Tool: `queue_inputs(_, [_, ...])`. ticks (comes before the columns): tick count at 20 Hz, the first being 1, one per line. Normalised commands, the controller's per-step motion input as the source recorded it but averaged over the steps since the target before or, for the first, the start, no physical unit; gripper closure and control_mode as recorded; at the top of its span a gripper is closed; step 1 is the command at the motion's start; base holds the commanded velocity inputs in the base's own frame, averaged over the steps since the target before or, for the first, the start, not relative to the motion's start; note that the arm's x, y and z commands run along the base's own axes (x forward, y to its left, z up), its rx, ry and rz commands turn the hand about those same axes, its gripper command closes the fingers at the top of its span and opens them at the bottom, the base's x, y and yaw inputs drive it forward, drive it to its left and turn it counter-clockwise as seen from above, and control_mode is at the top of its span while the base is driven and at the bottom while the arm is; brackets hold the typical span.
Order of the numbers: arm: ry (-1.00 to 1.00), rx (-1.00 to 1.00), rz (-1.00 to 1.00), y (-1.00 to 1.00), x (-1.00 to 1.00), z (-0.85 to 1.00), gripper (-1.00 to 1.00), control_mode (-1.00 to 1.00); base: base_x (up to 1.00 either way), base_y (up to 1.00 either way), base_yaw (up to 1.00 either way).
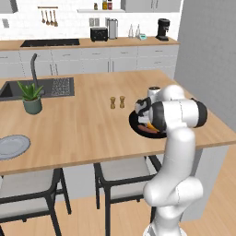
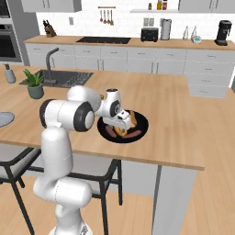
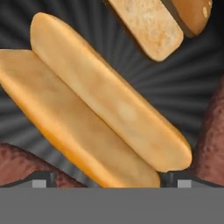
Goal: Place one bun and one sausage from the bowl on each plate.
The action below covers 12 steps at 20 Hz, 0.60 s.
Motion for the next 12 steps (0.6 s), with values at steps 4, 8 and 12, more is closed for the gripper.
queue_inputs(4, [0.0,-0.09,-0.04,-0.02,0.27,-0.24,1.0,-1.0,0.0,0.0,0.0])
queue_inputs(8, [0.01,-0.01,0.0,0.0,0.03,-0.05,1.0,-1.0,0.0,0.0,0.0])
queue_inputs(12, [0.0,0.0,0.0,0.0,0.0,0.0,1.0,-1.0,0.0,0.0,0.0])
